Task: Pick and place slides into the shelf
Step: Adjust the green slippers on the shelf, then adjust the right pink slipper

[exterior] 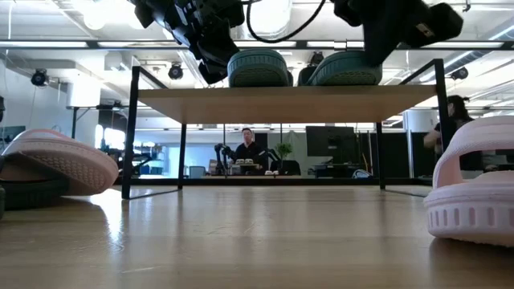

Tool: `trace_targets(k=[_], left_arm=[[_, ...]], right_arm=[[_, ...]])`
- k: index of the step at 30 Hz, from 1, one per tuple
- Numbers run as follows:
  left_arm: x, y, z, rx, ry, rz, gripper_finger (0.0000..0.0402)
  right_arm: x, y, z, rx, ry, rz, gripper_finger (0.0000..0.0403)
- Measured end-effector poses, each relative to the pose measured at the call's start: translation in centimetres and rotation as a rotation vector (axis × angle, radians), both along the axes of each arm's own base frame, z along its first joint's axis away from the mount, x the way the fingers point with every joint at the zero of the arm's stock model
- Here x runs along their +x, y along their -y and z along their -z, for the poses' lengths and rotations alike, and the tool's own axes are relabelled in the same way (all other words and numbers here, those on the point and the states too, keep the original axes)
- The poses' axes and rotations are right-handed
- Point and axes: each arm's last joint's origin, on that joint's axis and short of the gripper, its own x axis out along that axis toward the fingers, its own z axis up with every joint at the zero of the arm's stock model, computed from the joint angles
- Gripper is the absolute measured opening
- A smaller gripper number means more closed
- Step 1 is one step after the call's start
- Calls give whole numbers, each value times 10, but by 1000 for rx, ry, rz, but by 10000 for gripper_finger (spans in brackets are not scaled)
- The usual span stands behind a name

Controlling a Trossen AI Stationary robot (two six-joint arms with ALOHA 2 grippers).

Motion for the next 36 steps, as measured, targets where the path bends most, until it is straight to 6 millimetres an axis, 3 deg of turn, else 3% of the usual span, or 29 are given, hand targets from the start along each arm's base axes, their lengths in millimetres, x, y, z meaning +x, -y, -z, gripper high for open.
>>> trace_targets(k=[18,22,26,32,36], left_arm=[[0,0,-1,-1,7,-2,12],[0,0,-6,-2,23,-4,12],[-6,3,-23,4,86,7,12],[-16,13,-50,-93,231,205,12],[-24,21,-53,-126,212,267,12]], right_arm=[[14,11,-4,-19,109,-1,11],[9,-3,-9,-4,121,-59,11],[0,-21,-17,4,146,-116,11],[-13,-52,-17,34,138,-161,11],[-21,-73,-12,75,126,-154,11]])
